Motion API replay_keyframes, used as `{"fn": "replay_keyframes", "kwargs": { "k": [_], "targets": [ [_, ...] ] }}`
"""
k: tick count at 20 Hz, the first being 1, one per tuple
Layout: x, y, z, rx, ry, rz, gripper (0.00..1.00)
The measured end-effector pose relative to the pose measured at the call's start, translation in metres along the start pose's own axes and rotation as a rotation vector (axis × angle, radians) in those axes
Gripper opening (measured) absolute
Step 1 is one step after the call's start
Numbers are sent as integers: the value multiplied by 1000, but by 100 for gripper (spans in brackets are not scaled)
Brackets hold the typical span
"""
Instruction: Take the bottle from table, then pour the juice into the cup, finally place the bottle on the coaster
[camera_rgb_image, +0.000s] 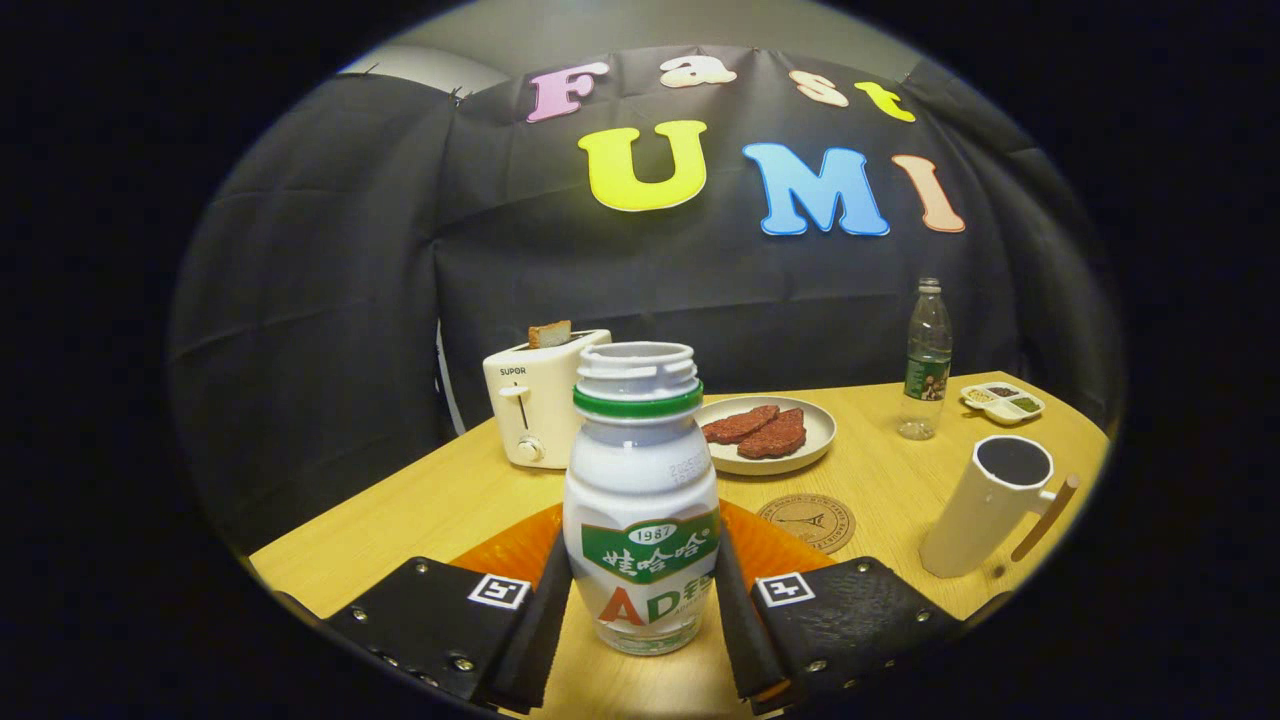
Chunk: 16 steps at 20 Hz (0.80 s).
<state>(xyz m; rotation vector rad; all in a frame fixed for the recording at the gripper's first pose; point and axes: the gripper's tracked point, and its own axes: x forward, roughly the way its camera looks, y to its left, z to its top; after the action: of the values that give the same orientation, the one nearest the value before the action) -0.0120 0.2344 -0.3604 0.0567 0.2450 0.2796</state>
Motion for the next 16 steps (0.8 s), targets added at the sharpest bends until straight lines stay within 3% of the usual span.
{"fn": "replay_keyframes", "kwargs": {
  "k": [5, 12, 16],
  "targets": [
    [0, -14, 27, 189, 12, 7, 68],
    [-10, -53, 47, 552, 7, -12, 67],
    [-17, -76, 48, 615, 14, -43, 67]
  ]
}}
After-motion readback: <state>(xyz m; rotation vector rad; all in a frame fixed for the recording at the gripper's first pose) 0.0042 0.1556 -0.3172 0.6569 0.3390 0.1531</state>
